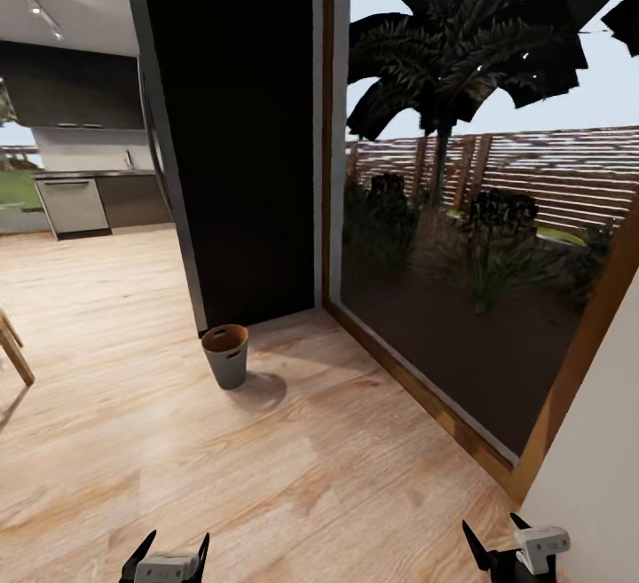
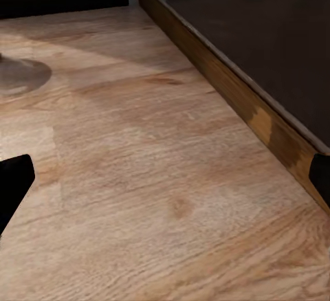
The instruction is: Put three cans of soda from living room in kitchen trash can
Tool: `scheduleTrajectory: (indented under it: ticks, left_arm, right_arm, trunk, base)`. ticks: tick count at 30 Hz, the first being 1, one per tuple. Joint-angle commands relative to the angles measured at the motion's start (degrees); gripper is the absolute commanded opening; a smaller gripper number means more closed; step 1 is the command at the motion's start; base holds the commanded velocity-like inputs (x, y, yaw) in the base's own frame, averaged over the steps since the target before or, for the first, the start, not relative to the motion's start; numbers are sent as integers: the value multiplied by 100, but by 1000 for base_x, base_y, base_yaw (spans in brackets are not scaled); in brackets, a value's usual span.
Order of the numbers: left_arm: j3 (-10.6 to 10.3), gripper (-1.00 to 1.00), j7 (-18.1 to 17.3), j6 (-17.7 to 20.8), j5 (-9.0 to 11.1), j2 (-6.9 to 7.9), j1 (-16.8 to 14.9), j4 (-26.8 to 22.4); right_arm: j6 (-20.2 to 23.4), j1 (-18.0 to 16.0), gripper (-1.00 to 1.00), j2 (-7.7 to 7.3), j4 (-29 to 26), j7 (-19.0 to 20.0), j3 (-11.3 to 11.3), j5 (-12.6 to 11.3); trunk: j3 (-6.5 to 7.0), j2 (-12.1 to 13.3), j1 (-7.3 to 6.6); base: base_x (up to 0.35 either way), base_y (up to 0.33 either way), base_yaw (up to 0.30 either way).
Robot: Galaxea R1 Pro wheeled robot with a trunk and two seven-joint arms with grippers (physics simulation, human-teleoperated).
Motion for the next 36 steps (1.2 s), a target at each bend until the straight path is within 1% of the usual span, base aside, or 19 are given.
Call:
scheduleTrajectory:
  ticks: [1,7,12,36]
  left_arm:
    - [0,100,0,0,0,0,0,0]
    - [-4,100,0,1,3,2,0,0]
    - [-4,100,0,0,6,2,0,0]
    - [-6,100,0,0,2,3,0,0]
  right_arm:
    - [0,0,100,0,0,0,0,0]
    - [0,0,100,0,0,0,1,0]
    - [0,0,100,-3,0,0,-3,-1]
    - [1,0,100,-7,-1,-9,-1,-2]
  trunk:
    - [5,0,0]
    - [37,0,0]
    - [56,0,0]
    - [63,0,0]
  base:
    - [179,-70,214]
    - [134,-5,214]
    - [86,93,168]
    - [10,188,25]
